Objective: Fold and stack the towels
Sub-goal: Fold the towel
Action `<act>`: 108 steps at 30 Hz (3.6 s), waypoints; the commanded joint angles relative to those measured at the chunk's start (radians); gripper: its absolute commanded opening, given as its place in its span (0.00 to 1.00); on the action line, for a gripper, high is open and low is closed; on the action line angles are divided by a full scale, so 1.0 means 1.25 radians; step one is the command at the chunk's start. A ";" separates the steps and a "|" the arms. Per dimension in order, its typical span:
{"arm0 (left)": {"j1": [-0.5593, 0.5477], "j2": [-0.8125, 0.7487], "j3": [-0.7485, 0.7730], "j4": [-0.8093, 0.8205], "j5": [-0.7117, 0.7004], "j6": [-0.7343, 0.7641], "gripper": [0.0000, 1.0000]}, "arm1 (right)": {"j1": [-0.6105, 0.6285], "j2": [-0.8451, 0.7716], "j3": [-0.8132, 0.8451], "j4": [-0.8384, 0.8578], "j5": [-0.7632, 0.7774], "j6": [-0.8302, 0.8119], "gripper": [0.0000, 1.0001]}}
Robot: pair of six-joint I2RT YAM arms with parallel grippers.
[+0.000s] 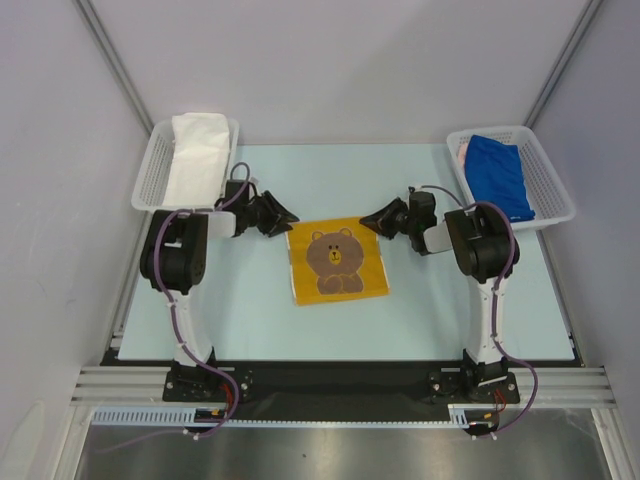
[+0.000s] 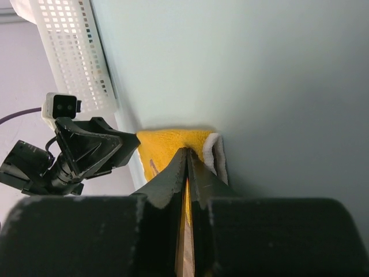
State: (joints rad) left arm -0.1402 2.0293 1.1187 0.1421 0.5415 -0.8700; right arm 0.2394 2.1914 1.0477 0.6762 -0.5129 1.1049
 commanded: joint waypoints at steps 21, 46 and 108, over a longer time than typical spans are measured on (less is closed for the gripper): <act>0.024 0.066 0.257 -0.241 -0.103 0.184 0.50 | -0.042 -0.116 -0.128 -0.019 0.102 -0.019 0.05; 0.004 -0.076 0.078 -0.268 -0.164 0.210 0.58 | -0.070 -0.038 0.233 -0.466 0.027 -0.432 0.36; -0.051 0.054 0.271 -0.432 -0.170 0.331 0.44 | -0.023 -0.062 0.323 -0.759 0.047 -0.726 0.41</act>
State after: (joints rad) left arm -0.2008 2.1078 1.4555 -0.3443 0.3645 -0.4881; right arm 0.2146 2.1418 1.4696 -0.2180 -0.4690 0.2295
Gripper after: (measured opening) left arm 0.448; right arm 0.410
